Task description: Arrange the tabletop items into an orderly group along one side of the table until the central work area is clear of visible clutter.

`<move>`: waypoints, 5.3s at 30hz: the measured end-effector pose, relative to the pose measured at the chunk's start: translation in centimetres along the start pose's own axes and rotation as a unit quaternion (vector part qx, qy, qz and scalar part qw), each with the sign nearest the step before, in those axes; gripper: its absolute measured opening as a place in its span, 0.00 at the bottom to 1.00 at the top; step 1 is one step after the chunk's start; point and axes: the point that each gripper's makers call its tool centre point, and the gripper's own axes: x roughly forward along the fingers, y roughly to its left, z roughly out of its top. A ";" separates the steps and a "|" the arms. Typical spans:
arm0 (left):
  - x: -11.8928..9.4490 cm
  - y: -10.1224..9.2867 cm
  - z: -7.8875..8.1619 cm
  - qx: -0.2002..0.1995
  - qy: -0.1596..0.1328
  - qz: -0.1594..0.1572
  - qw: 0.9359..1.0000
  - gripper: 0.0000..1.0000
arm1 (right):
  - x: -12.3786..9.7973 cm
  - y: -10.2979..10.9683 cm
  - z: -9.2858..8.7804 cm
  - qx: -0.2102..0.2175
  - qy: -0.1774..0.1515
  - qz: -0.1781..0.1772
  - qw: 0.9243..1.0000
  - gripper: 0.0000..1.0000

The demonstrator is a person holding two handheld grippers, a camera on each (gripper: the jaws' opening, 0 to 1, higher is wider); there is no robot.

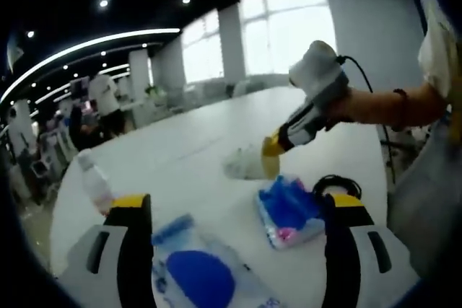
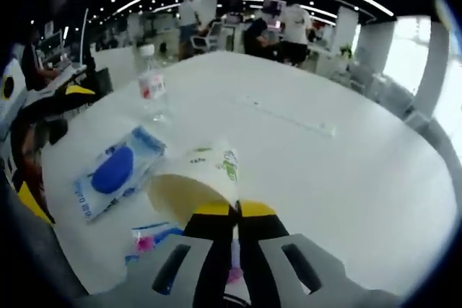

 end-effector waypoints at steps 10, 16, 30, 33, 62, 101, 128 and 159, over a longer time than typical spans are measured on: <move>-0.2 -1.4 1.2 0.049 -0.026 -0.021 0.998 0.94 | -2.9 3.1 -0.7 0.022 0.050 0.076 0.996 0.01; -0.2 -2.0 1.4 0.065 -0.022 -0.026 0.997 0.93 | -4.8 3.9 0.5 0.030 0.053 0.091 0.994 0.01; -0.2 -5.0 2.4 0.141 -0.031 -0.050 0.988 0.87 | -8.6 6.8 0.3 0.048 0.123 0.197 0.972 0.01; -0.2 -5.4 2.5 0.168 -0.030 -0.050 0.984 0.83 | -9.2 7.3 0.0 0.041 0.135 0.204 0.969 0.01; 0.1 -10.0 1.0 0.258 -0.010 -0.121 0.959 0.38 | -10.2 9.3 -3.0 -0.012 0.212 0.240 0.947 0.01; 0.2 -7.7 1.4 0.107 -0.026 -0.093 0.990 0.36 | -9.8 8.5 3.0 0.042 -0.014 0.254 0.966 0.66; 1.3 -1.4 1.7 -0.026 -0.057 -0.016 0.998 0.36 | -10.6 6.0 1.2 0.029 -0.080 0.208 0.974 0.99; 6.3 11.0 1.7 -0.078 -0.123 0.148 0.978 0.36 | -7.9 5.0 -2.2 0.129 -0.064 0.201 0.969 0.98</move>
